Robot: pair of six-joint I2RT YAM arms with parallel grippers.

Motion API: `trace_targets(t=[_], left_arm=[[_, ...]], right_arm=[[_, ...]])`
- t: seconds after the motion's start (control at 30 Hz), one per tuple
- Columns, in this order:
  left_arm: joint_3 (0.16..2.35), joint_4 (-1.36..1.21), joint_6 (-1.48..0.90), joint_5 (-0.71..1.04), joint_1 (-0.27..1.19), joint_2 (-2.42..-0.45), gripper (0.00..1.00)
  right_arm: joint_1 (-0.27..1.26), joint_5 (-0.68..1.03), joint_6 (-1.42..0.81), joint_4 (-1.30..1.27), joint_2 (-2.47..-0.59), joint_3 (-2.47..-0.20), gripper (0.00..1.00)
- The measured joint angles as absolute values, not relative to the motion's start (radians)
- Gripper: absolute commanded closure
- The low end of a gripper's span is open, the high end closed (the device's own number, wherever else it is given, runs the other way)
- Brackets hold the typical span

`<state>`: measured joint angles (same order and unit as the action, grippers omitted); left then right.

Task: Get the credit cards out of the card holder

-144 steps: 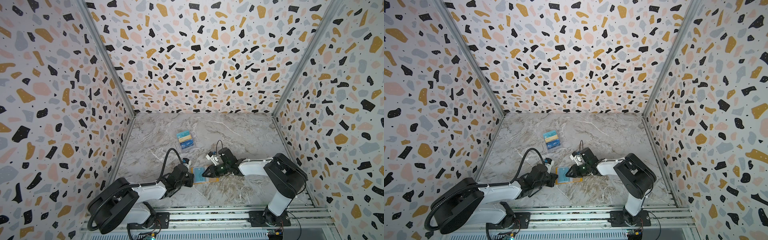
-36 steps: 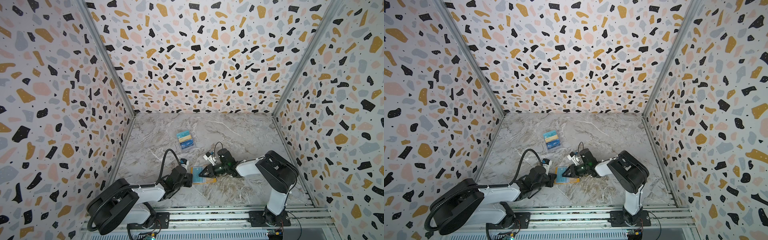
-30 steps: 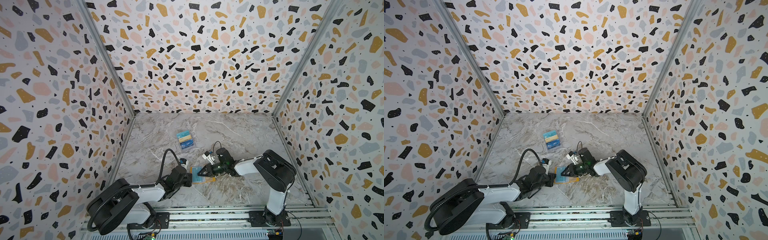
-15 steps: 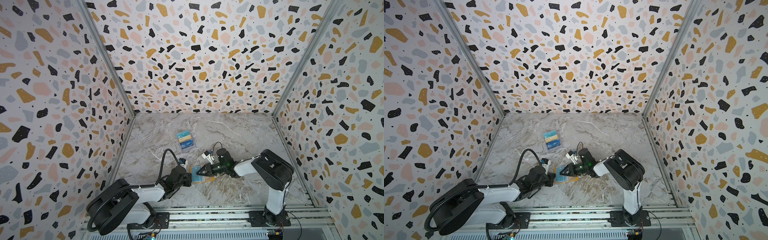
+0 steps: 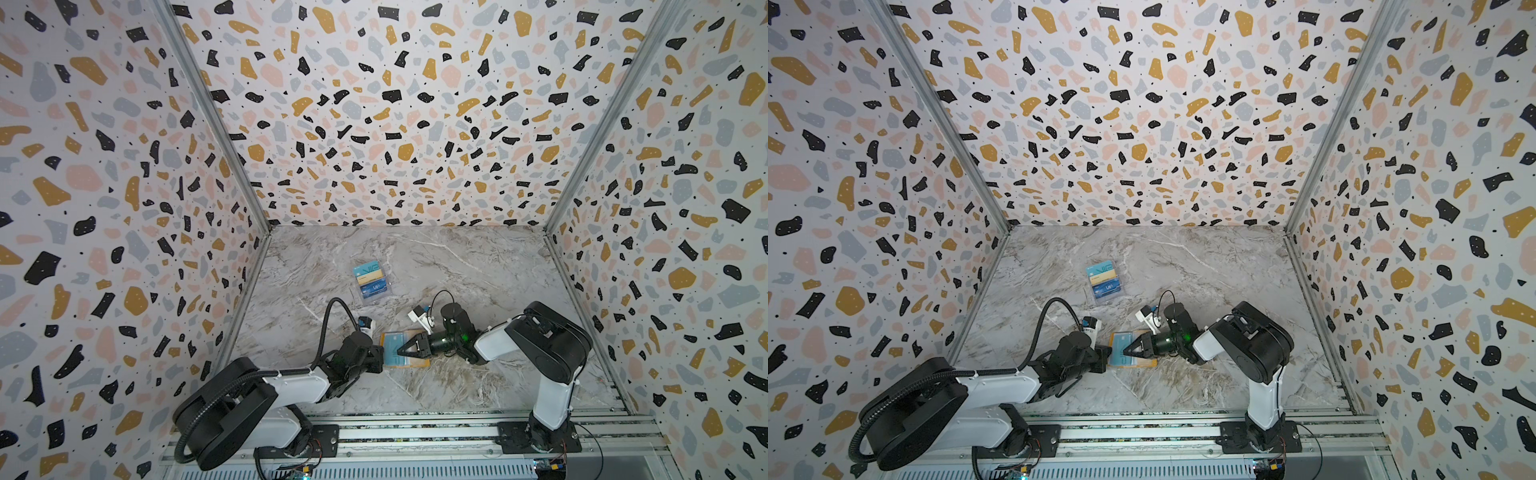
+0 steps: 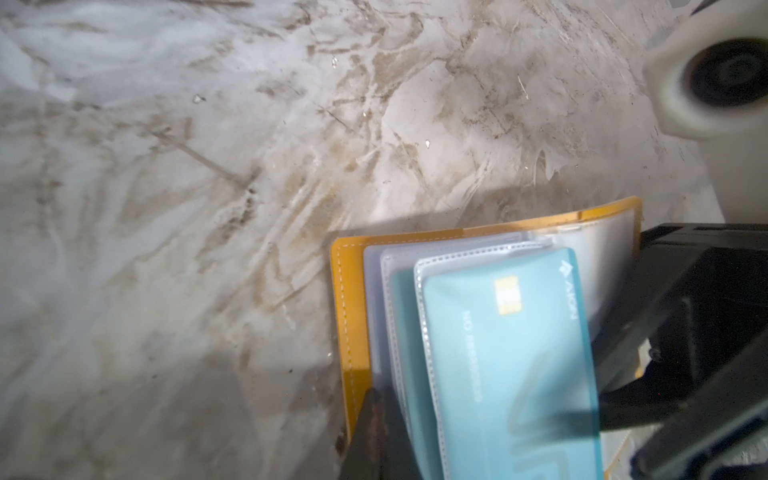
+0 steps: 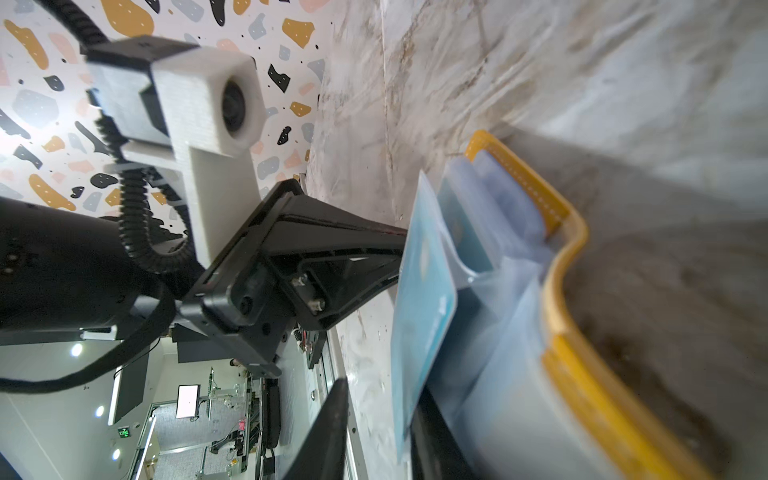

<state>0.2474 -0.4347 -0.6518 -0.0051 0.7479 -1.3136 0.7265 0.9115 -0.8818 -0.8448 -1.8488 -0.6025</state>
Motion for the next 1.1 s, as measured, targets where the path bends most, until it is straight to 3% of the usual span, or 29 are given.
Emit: trace_targets(t=[1.1], left_arm=[[0.245,-0.39,-0.667,-0.001,0.749,-1.281,0.99]], right_arm=[[0.68,0.925,-0.924,-0.913,-1.839,-0.543,0.88]])
